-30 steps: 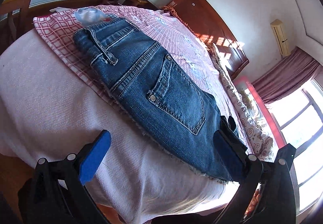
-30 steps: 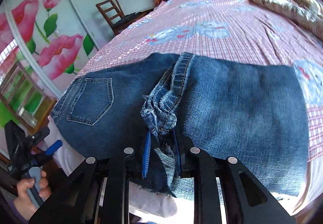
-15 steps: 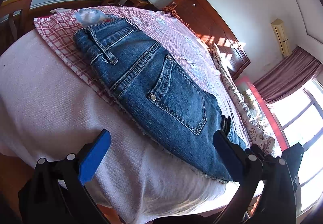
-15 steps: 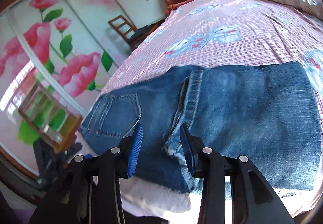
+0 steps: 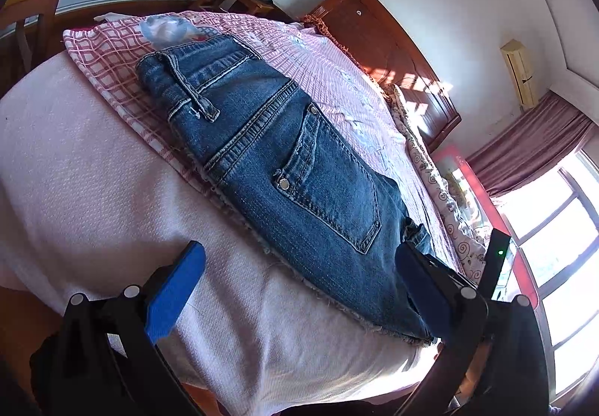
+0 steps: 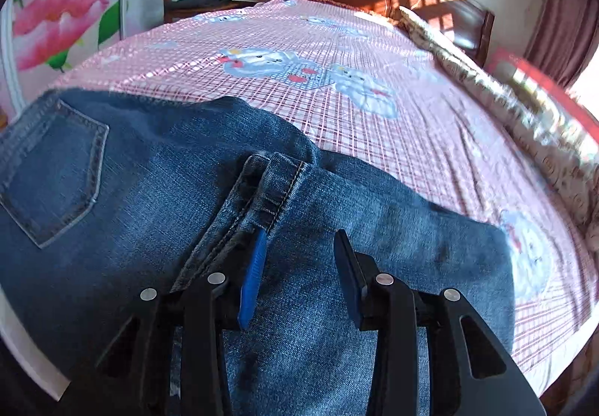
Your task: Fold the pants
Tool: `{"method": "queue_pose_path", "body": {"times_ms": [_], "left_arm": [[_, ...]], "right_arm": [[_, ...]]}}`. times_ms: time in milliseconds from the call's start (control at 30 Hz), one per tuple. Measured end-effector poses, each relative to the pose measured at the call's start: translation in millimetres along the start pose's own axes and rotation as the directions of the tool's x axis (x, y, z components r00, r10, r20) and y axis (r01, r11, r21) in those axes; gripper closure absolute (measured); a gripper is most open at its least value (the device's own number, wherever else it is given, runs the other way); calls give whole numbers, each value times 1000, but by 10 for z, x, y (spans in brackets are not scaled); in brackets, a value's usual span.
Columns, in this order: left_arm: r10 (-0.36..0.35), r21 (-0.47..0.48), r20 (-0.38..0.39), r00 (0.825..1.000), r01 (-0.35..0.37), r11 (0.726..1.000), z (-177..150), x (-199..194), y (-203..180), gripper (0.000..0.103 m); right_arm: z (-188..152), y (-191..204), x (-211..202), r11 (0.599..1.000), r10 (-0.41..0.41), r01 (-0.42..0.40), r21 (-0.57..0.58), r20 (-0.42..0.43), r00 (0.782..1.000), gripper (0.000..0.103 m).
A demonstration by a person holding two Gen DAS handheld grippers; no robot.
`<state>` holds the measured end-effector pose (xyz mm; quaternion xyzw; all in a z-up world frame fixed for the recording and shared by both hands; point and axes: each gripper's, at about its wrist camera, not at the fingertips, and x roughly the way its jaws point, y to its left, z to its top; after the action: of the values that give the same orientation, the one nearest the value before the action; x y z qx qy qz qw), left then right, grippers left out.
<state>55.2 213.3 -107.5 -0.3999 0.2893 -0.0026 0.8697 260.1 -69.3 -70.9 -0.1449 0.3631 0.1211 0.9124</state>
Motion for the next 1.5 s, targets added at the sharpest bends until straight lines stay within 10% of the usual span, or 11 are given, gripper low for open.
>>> {"method": "queue_pose_path", "body": {"times_ms": [133, 200, 333, 633, 833, 1500], "left_arm": [[-8, -7, 2, 1000, 8, 1000, 1, -1, 17, 2], [-6, -6, 2, 1000, 6, 1000, 2, 0, 16, 2], [-34, -45, -3, 999, 34, 998, 36, -32, 58, 2], [-215, -310, 187, 959, 265, 913, 552, -451, 320, 3], [-32, -400, 124, 992, 79, 913, 892, -288, 600, 4], [56, -406, 31, 998, -39, 913, 944, 221, 528, 4]], "right_arm": [[-160, -78, -395, 992, 105, -112, 59, 105, 989, 30], [-372, 82, -240, 980, 197, -197, -11, -17, 980, 29], [-609, -63, -218, 948, 306, -312, 69, 90, 948, 27], [-545, 100, -243, 965, 261, -261, 2, 40, 965, 23], [-535, 172, -209, 973, 228, -227, -34, 31, 973, 18], [-547, 161, -198, 969, 247, -246, -9, 45, 968, 15]]}}
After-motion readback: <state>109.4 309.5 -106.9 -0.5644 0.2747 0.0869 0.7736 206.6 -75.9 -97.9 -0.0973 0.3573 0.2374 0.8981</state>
